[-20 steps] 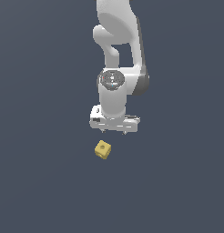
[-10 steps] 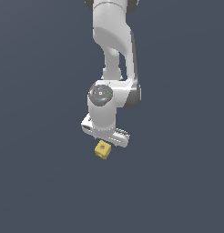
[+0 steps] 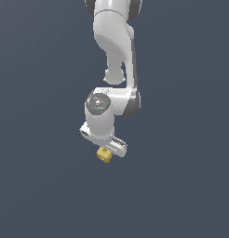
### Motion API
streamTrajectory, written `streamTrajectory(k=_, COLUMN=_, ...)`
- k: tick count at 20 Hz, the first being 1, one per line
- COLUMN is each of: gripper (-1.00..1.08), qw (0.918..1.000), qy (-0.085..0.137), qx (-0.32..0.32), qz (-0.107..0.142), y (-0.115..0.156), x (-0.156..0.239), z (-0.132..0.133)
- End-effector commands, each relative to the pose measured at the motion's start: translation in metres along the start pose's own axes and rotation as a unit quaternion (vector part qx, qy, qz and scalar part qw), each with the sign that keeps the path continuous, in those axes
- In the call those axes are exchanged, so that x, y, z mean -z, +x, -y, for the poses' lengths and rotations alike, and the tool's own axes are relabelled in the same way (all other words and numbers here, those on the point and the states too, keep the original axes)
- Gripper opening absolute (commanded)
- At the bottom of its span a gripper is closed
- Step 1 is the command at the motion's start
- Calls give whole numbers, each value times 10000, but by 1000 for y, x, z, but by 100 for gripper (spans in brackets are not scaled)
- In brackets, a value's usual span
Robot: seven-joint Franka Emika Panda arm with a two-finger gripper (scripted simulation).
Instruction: Pick up the object and move it to a goal position.
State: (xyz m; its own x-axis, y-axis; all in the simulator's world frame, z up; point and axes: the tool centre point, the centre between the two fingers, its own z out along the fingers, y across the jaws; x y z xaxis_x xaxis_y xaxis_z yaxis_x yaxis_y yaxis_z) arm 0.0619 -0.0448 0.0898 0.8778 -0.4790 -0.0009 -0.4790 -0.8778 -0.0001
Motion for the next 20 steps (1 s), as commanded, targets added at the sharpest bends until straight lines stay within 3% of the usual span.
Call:
streamTrajectory(k=1, gripper=100, qw=10000, qy=0, qx=-1, qz=0, y=0, x=0, z=0)
streamTrajectory(k=19, gripper=100, qw=10000, qy=0, qx=-25, qz=-4, y=1, x=-50, z=0)
streamTrajectory(k=20, gripper=-100, qw=10000, qy=0, qx=-25, qz=-4, y=1, x=-50, z=0)
